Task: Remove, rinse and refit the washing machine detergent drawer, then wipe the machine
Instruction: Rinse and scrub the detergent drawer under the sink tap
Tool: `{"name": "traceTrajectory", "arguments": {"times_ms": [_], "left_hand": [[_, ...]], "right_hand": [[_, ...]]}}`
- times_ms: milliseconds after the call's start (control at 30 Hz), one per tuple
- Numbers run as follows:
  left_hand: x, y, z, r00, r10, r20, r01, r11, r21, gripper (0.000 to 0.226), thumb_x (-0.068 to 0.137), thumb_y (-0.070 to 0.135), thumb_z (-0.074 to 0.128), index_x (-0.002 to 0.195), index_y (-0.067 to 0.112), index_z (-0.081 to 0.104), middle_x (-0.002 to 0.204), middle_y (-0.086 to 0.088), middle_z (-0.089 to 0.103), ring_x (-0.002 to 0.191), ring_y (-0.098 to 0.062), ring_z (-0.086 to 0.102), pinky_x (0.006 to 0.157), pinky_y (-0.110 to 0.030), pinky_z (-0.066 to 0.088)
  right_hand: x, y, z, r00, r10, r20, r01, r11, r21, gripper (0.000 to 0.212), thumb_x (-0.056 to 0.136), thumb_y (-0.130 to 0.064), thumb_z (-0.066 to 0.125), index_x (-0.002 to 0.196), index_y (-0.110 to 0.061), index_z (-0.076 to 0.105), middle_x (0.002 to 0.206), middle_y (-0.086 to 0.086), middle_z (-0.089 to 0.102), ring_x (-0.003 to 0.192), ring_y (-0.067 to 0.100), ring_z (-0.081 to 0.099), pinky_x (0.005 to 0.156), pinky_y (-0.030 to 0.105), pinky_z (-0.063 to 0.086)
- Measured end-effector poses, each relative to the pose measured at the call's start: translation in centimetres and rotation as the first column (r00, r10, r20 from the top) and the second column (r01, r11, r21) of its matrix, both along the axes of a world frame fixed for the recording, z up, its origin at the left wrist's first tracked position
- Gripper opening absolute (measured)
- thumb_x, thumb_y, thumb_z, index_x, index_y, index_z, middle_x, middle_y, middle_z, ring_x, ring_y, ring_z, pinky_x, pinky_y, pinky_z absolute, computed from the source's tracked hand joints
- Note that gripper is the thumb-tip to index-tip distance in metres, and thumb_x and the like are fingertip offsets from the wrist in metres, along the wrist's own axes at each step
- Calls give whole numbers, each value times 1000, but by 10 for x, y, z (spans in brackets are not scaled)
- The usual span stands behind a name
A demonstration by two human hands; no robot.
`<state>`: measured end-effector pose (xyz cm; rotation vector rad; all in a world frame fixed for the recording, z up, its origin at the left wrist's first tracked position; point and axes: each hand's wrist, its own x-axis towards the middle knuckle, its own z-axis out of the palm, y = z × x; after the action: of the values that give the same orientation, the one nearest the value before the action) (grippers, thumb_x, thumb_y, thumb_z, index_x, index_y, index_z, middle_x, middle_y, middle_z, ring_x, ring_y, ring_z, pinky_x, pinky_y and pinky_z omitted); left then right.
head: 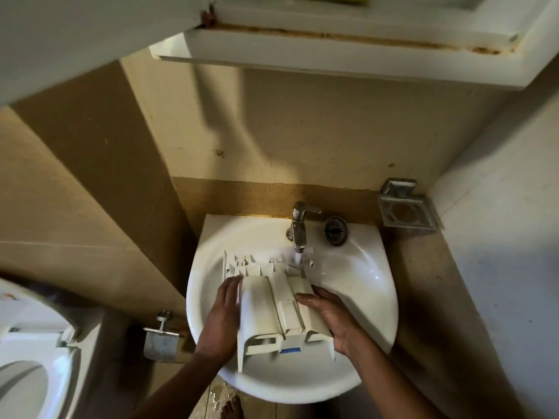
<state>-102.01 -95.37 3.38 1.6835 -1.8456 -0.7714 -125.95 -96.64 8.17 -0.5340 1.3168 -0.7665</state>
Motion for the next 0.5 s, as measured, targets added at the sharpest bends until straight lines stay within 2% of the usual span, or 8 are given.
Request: {"name": "traceTrajectory", "arguments": {"times_ms": [67, 133, 167, 233, 300, 333, 400, 500], "left_hand": [[-1, 0, 0, 974, 162, -159, -126, 968, 216, 73, 91, 11, 67, 152, 21, 28, 129, 2, 56, 102, -13, 66, 92, -38, 56], [-5, -3, 1, 901, 277, -333, -125, 902, 413, 57, 88, -2, 68, 139, 15, 49, 102, 0, 73, 85, -17, 73, 79, -40, 61], [-9, -3, 4, 832, 328, -447, -71, 862, 501, 47, 89, -9, 62, 132, 9, 58, 98, -6, 76, 86, -21, 74, 75, -38, 61], [-21, -4, 18, 638, 462, -617, 80, 757, 649, 40, 95, -12, 48, 125, 9, 64, 106, -14, 75, 94, -31, 73, 76, -42, 60], [-30, -6, 27, 536, 588, -605, 121, 656, 745, 25, 101, 8, 46, 118, 16, 63, 109, -14, 73, 95, -36, 69, 83, -46, 56], [-34, -7, 30, 528, 623, -577, 126, 615, 779, 23, 101, 23, 46, 116, 15, 63, 109, -15, 71, 94, -36, 66, 83, -46, 53], [-42, -8, 31, 617, 578, -533, 132, 592, 795, 38, 98, 47, 47, 115, 17, 64, 111, -14, 69, 96, -31, 66, 84, -42, 53], [-49, -8, 27, 709, 449, -544, 129, 675, 726, 44, 87, 53, 65, 120, 24, 65, 107, -6, 75, 97, -27, 72, 88, -45, 58]], "right_hand": [[0, 4, -2, 997, -61, -42, 59, 997, -56, 50, 69, -18, 83, 117, -17, 70, 106, 11, 75, 99, 35, 70, 92, 51, 55], [-9, 10, -10, 989, -134, -64, 128, 988, -88, 56, 63, -19, 84, 117, -20, 69, 105, 12, 75, 96, 37, 70, 87, 54, 56], [-14, 13, -11, 984, -163, -64, 156, 982, -106, 57, 63, -18, 83, 117, -20, 68, 105, 13, 75, 95, 39, 70, 83, 54, 56], [-25, 18, -14, 978, -192, -75, 181, 974, -137, 56, 64, -17, 81, 118, -22, 67, 106, 13, 74, 95, 39, 70, 82, 53, 56], [-32, 22, -15, 978, -187, -91, 172, 973, -156, 60, 64, -17, 81, 121, -24, 65, 109, 12, 74, 98, 38, 69, 87, 56, 55], [-33, 23, -17, 980, -175, -99, 159, 975, -158, 66, 62, -18, 83, 124, -24, 63, 111, 12, 73, 100, 37, 69, 89, 58, 54], [-33, 25, -22, 981, -160, -109, 144, 980, -138, 77, 57, -20, 87, 129, -23, 58, 114, 11, 72, 102, 34, 69, 91, 58, 53], [-27, 27, -27, 982, -147, -116, 131, 982, -137, 74, 60, -21, 86, 129, -26, 58, 115, 8, 72, 103, 32, 70, 91, 59, 53]]}}
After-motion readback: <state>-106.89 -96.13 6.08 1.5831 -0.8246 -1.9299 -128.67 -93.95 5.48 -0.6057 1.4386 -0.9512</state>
